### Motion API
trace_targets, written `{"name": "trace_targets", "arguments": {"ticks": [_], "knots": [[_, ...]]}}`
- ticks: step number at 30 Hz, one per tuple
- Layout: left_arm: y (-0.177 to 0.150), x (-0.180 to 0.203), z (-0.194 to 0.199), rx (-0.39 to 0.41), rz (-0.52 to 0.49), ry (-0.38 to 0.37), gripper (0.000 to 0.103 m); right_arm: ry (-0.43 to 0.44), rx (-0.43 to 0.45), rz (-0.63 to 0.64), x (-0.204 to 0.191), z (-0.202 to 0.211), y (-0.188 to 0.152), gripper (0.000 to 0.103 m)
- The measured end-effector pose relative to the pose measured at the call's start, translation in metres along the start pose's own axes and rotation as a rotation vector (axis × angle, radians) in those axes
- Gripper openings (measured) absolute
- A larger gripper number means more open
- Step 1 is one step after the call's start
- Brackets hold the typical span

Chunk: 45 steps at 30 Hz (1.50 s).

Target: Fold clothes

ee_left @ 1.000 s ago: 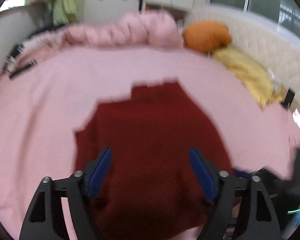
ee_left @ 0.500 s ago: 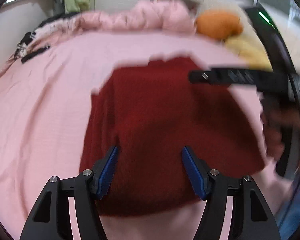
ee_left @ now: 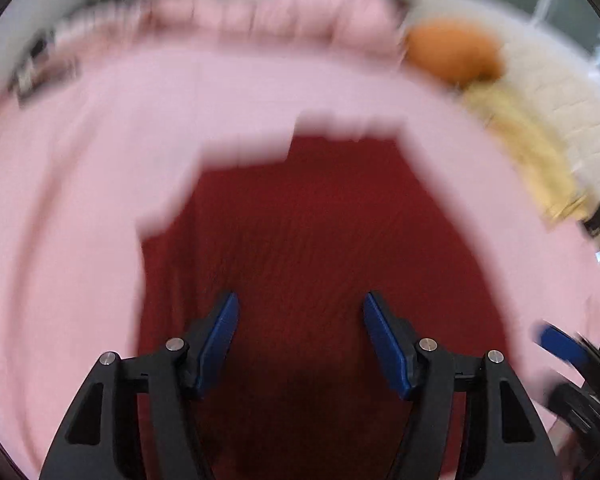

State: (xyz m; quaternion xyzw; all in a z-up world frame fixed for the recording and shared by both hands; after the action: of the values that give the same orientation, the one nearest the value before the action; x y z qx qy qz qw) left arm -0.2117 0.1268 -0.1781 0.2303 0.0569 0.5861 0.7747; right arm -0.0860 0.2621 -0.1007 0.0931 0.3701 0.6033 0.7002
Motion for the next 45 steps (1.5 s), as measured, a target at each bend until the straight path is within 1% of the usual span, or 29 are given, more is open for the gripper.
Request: {"name": "trace_targets", "arguments": {"ticks": [1,2,3,4,6,8,9,10,11,12,13,15,17,19,21,23,26,30,38,45], "knots": [[-0.001,0.001,-0.004,0.04,-0.031,0.023,0.068,0.027,0.001,-0.022,0.002,0.008,-0.012,0.076],[-0.001,0.005,-0.003,0.059,-0.077,0.05,0.068,0.071,-0.008,-0.075,0.007,0.008,-0.023,0.076],[0.0,0.008,0.001,0.048,-0.083,0.054,0.068,0.082,-0.019,-0.101,0.009,0.005,-0.025,0.076],[0.002,0.01,0.005,0.037,-0.089,0.058,0.067,0.077,-0.037,-0.125,0.012,0.002,-0.03,0.076],[0.005,0.005,0.029,0.055,-0.057,0.031,0.065,0.06,-0.063,-0.14,0.013,0.0,-0.036,0.076],[-0.006,-0.004,0.058,0.13,-0.029,0.033,0.065,0.059,-0.042,-0.134,0.006,0.009,-0.038,0.076],[-0.015,-0.007,0.073,0.165,-0.027,0.047,0.066,0.041,-0.021,-0.11,-0.002,0.015,-0.04,0.076],[-0.029,-0.01,0.085,0.188,-0.037,0.068,0.071,0.023,-0.001,-0.086,-0.011,0.021,-0.041,0.076],[-0.044,-0.013,0.097,0.212,-0.048,0.09,0.075,0.0,0.009,-0.044,-0.019,0.024,-0.046,0.076],[-0.051,-0.019,0.101,0.22,-0.057,0.109,0.081,-0.052,0.002,0.005,-0.028,0.023,-0.054,0.076],[-0.069,-0.019,0.102,0.223,-0.067,0.132,0.083,-0.104,-0.004,0.053,-0.037,0.021,-0.062,0.076],[-0.102,-0.022,0.101,0.213,-0.078,0.162,0.083,-0.2,-0.05,0.084,-0.045,0.01,-0.079,0.076],[-0.125,-0.03,0.086,0.152,-0.058,0.176,0.083,-0.258,-0.089,0.085,-0.049,-0.004,-0.095,0.076],[-0.148,-0.034,0.073,0.097,-0.028,0.196,0.083,-0.347,-0.109,0.084,-0.05,-0.014,-0.108,0.076],[-0.171,-0.035,0.068,0.069,0.025,0.201,0.083,-0.397,-0.106,0.08,-0.053,-0.013,-0.115,0.076],[-0.186,-0.035,0.076,0.087,0.056,0.196,0.083,-0.444,-0.094,0.067,-0.057,-0.007,-0.121,0.076],[-0.192,-0.033,0.088,0.12,0.073,0.189,0.083,-0.444,-0.085,0.068,-0.059,-0.002,-0.12,0.076],[-0.188,-0.037,0.097,0.141,0.071,0.198,0.083,-0.443,-0.074,0.069,-0.063,0.004,-0.119,0.076],[-0.186,-0.035,0.099,0.142,0.061,0.195,0.083,-0.443,-0.052,0.071,-0.071,0.017,-0.117,0.076],[-0.186,-0.035,0.097,0.134,0.069,0.191,0.083,-0.436,-0.061,0.061,-0.068,0.016,-0.117,0.076]]}}
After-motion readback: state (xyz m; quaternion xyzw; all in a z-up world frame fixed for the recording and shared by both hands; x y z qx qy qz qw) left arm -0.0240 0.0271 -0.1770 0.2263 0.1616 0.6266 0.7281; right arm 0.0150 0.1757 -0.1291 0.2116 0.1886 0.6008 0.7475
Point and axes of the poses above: each gripper's, at about its wrist camera, not at the fingertips, and z roughly against the way its jaws point, x to its right, y to its top, the point moved 3 cm from there along -z, roughly the way its jaws point, and after that the axes turned 4 degrees about -x, right-handed, at the moved point
